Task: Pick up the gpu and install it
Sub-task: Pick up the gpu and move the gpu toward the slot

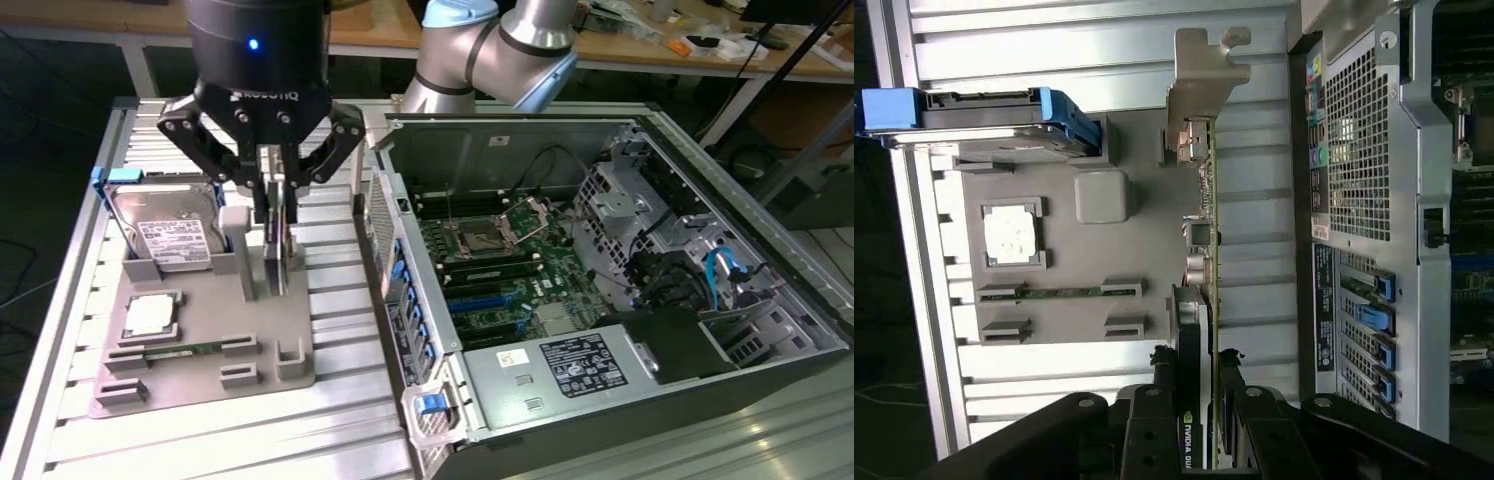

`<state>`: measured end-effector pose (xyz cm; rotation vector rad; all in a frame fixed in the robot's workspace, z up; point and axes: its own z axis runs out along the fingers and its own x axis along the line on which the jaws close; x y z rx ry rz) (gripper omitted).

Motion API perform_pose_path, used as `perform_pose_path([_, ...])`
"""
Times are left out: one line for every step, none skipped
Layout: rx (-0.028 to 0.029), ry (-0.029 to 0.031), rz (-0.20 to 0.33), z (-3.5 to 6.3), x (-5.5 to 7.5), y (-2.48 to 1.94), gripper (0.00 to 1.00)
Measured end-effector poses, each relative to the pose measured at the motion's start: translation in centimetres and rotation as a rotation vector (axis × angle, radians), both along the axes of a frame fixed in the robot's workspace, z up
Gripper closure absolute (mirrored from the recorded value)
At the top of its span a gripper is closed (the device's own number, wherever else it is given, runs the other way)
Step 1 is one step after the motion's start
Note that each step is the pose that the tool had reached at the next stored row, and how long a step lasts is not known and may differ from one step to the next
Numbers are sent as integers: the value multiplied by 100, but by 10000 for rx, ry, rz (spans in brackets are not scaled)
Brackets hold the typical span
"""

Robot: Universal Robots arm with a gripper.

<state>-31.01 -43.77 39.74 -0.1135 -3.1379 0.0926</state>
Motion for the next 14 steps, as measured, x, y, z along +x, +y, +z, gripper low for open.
perform_pose_path([-34, 0, 0, 42, 0, 0, 73])
perform_pose_path([-89, 1, 0, 101, 0, 0, 73])
perform_pose_path([-136, 0, 0, 155, 0, 0, 73])
perform_pose_path([-191, 0, 0, 228, 0, 0, 73])
perform_pose_path([-245, 0, 0, 309, 0, 0, 73])
perform_pose_path([-349, 0, 0, 445, 0, 0, 73])
perform_pose_path([-427, 0, 0, 532, 0, 0, 73])
perform_pose_path([-461, 1, 0, 567, 0, 0, 73])
perform_pose_path([-491, 1, 0, 598, 0, 0, 73])
perform_pose_path([-524, 1, 0, 631, 0, 0, 73])
perform_pose_path([-554, 0, 0, 662, 0, 0, 73])
perform_pose_path([-584, 0, 0, 690, 0, 0, 73])
perform_pose_path([-614, -1, 0, 718, 0, 0, 73])
perform_pose_path([-653, 0, 0, 749, 0, 0, 73])
